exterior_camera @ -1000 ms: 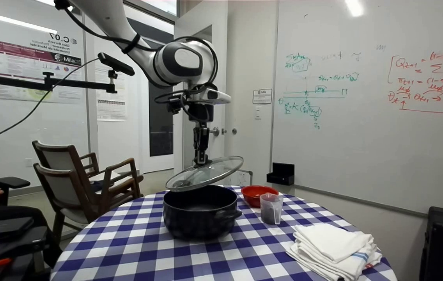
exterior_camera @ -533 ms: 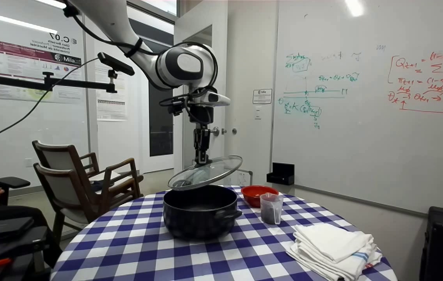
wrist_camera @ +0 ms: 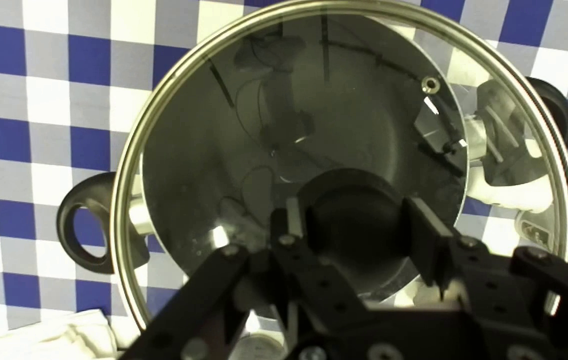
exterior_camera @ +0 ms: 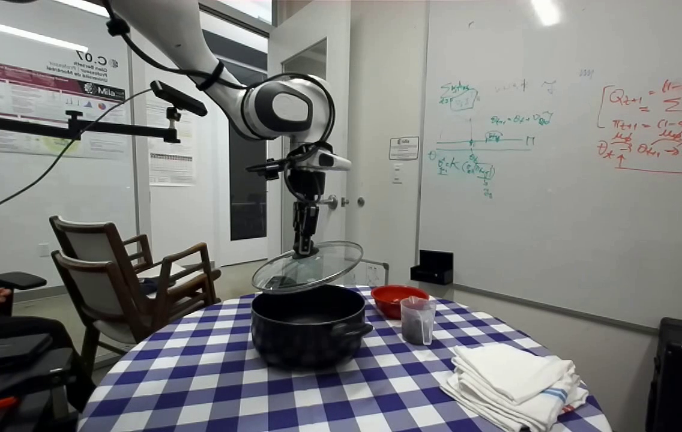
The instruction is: Uncover the pot
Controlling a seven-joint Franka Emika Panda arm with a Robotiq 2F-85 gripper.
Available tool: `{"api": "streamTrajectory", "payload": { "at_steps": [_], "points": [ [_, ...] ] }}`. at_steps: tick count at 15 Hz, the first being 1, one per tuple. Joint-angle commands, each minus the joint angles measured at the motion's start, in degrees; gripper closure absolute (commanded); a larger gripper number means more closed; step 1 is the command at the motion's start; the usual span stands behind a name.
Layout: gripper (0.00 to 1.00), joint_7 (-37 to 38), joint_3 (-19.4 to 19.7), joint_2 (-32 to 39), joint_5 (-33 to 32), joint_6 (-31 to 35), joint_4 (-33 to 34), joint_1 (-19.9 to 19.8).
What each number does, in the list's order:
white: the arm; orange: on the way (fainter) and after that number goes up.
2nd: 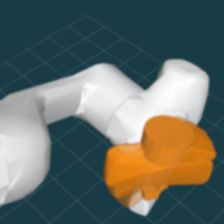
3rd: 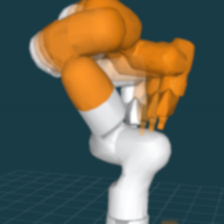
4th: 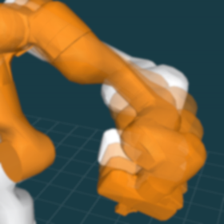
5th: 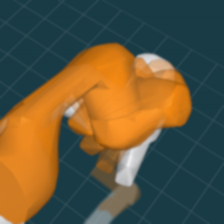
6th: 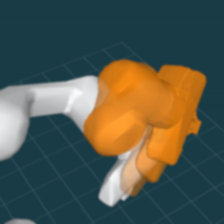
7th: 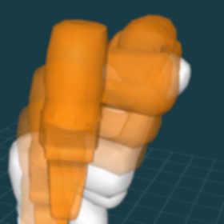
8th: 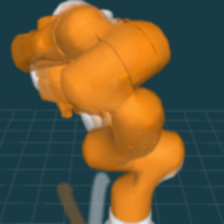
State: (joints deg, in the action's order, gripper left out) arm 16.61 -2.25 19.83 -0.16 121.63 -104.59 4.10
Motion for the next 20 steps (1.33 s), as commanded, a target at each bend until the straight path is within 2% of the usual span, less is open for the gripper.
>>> {"api": "streamTrajectory", "payload": {
  "at_steps": [1, 8, 20],
  "points": [
    [0.75, -3.72, -0.37, 0.81, 4.45, -0.29, 1.83, -0.9],
    [0.75, -8.22, -0.02, 2.75, 9.61, -0.74, 3.31, -3.27],
    [0.75, -7.4, 1.07, 5.81, 6.93, -3.22, 5.98, -3.25]
  ]
}}
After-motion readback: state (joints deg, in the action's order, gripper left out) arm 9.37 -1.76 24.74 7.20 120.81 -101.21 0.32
